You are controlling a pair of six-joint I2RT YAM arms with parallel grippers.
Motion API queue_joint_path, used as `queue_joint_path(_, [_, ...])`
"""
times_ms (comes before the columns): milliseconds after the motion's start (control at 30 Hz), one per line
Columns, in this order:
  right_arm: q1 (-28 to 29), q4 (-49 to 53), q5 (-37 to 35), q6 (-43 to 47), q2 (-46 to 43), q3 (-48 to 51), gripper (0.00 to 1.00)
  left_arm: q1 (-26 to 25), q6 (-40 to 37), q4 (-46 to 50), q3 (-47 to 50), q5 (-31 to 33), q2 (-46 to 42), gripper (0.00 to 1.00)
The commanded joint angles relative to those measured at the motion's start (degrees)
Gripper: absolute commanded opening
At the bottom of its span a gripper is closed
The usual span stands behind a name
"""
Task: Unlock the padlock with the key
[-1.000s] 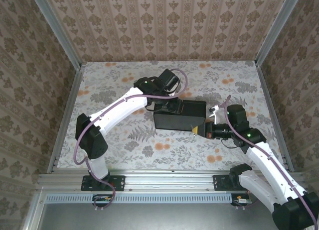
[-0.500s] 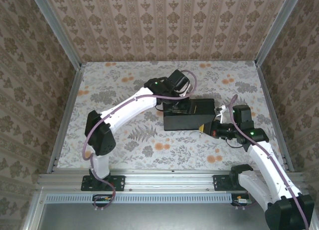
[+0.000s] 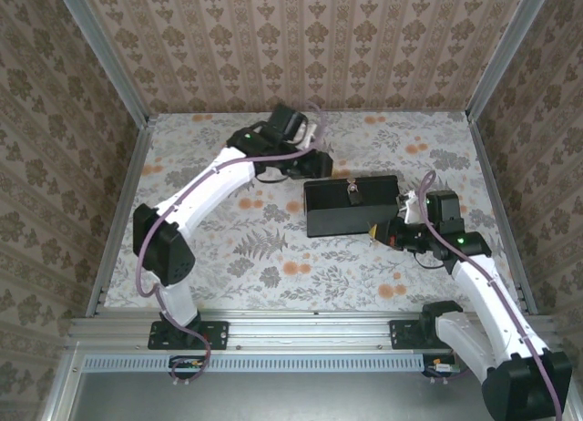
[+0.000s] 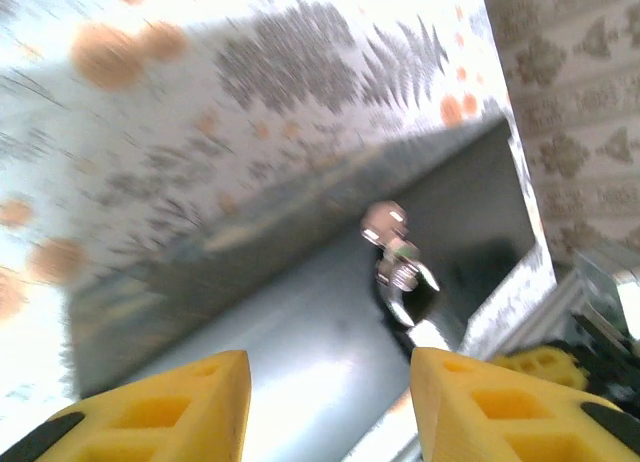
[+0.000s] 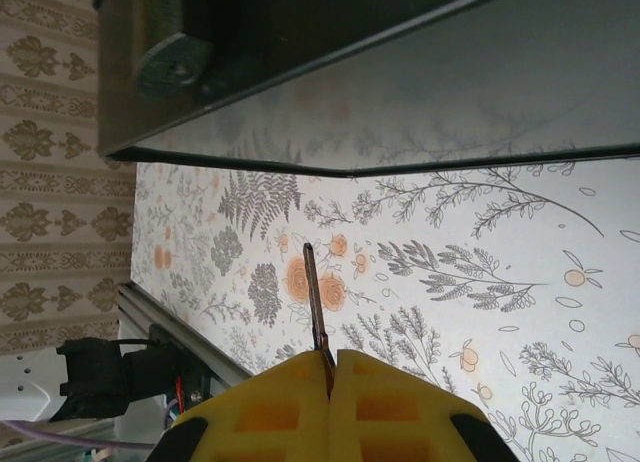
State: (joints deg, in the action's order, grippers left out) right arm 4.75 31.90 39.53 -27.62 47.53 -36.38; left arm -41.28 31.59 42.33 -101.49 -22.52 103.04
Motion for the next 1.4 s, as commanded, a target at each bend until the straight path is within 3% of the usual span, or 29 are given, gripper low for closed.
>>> queue_joint_path(0, [-0.2,-0.9,-2.7,-2.6,-4.3,-2.4,0.0,1.9,-7.5,-5.2,3.1,2.1,-0.5,0.48])
queue_joint_path(133, [-0.2,-4.7,-11.5,-3.7,-5.3,-4.1,0.0,3.4,-9.8,-9.4,4.0,-3.1,2.5,0.48])
queue_joint_path(333, [-0.3,-20.5,-21.7,-5.3,-0.7,-3.1,0.0,3.6,-9.1,-14.0,5.8,-6.1,3.9,0.48])
queue_joint_path(633, [-0.2,-48.2,-24.4,-3.5,2.7,6.1,0.0,3.7,-7.4,-16.5,12.9,-9.1,1.4,0.47])
queue_joint_path(767, [0.8,-54.3,-25.0,-2.9,5.0,9.4,0.0,3.7,-6.4,-17.5,16.1,-9.8,-0.1,0.47])
queue_joint_path(967, [3.8,-60.6,-34.0,-2.6,5.9,14.2,0.0,3.7,-5.6,-17.8,19.7,-10.5,-2.4,0.46])
queue_joint_path(1167, [8.9,-73.7,-35.8,-3.1,18.2,13.8,0.0,3.6,-4.4,-17.6,22.9,-11.5,-5.8,0.45])
queue_joint_path(1367, [13.8,-80.2,-34.3,-2.9,31.4,4.2,0.0,3.5,-4.8,-15.0,25.7,-10.4,-10.7,0.45])
